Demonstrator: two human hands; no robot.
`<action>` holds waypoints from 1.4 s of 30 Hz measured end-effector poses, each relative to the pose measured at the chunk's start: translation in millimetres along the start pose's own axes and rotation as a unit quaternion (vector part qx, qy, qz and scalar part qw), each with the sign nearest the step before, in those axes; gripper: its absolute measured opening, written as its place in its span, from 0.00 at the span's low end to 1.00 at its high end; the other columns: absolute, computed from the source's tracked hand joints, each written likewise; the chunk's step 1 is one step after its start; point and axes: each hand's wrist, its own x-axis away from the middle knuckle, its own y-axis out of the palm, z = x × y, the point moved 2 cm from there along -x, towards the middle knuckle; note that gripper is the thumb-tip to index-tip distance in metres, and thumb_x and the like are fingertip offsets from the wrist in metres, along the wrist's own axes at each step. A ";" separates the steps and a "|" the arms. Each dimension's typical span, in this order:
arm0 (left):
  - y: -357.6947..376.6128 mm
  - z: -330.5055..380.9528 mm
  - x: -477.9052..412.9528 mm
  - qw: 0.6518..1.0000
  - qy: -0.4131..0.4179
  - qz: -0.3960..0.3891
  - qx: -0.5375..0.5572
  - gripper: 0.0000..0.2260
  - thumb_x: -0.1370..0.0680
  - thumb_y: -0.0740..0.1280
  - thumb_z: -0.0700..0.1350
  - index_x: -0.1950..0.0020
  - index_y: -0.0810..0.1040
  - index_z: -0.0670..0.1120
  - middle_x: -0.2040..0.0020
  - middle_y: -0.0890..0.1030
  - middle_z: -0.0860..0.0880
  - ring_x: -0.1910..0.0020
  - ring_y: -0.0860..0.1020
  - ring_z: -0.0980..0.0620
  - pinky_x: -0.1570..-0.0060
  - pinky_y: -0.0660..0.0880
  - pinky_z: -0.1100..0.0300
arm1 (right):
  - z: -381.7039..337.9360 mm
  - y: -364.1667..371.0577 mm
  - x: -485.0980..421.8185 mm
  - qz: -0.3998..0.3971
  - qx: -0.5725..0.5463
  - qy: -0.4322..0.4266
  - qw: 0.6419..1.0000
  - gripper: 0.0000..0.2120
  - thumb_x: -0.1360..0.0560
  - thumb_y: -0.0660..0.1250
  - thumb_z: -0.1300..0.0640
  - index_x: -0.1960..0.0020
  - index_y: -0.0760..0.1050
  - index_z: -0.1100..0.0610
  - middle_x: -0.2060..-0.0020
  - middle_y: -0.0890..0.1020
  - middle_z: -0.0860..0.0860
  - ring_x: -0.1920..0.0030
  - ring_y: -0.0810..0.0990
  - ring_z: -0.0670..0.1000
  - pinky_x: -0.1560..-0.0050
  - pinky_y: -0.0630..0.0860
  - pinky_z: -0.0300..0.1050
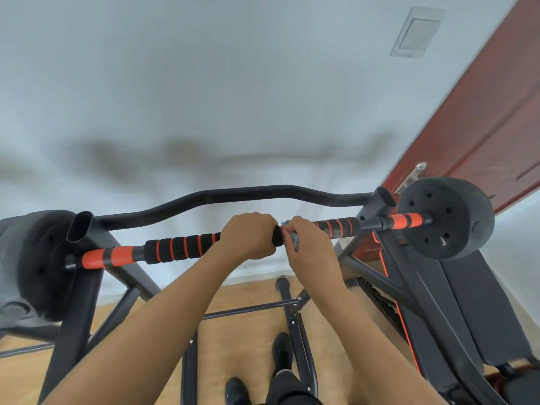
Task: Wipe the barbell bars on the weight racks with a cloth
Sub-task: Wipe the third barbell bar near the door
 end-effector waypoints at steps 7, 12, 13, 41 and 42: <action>-20.2 -15.3 -16.6 0.920 -0.004 -0.297 0.256 0.12 0.22 0.76 0.49 0.45 0.83 0.42 0.65 0.82 0.47 0.71 0.78 0.51 0.65 0.79 0.58 | 5.1 0.6 20.6 0.031 -0.041 -0.044 0.998 0.02 0.18 0.66 0.56 0.46 0.76 0.51 0.56 0.77 0.40 0.56 0.78 0.43 0.56 0.78 0.41; -22.1 -13.7 3.6 0.997 0.066 -0.034 0.026 0.18 0.25 0.73 0.63 0.50 0.74 0.51 0.63 0.80 0.54 0.65 0.80 0.53 0.63 0.78 0.57 | 8.3 -23.8 15.4 0.047 -0.114 0.007 0.992 0.03 0.20 0.69 0.54 0.52 0.79 0.52 0.63 0.80 0.40 0.58 0.80 0.43 0.61 0.80 0.40; -17.5 -8.0 10.1 0.994 0.075 0.030 -0.075 0.17 0.23 0.69 0.63 0.49 0.71 0.51 0.63 0.77 0.54 0.66 0.78 0.53 0.65 0.73 0.58 | 7.9 -30.3 10.6 0.062 -0.122 0.019 0.990 0.04 0.20 0.69 0.52 0.52 0.78 0.52 0.63 0.79 0.39 0.58 0.80 0.42 0.64 0.79 0.38; -10.5 -9.9 -15.6 0.959 0.008 -0.202 0.199 0.10 0.23 0.74 0.52 0.48 0.78 0.48 0.67 0.81 0.49 0.73 0.77 0.52 0.67 0.79 0.59 | 25.5 -45.4 28.9 0.037 -0.086 0.014 0.996 0.06 0.19 0.68 0.50 0.43 0.79 0.48 0.55 0.82 0.39 0.54 0.82 0.40 0.54 0.80 0.35; -9.1 -7.0 -12.9 0.968 -0.002 -0.179 0.177 0.11 0.24 0.74 0.52 0.48 0.78 0.49 0.66 0.81 0.49 0.72 0.78 0.53 0.67 0.80 0.60 | 22.5 -49.1 13.9 0.028 -0.074 0.017 0.997 0.07 0.19 0.68 0.49 0.43 0.79 0.48 0.54 0.82 0.40 0.54 0.82 0.40 0.53 0.79 0.33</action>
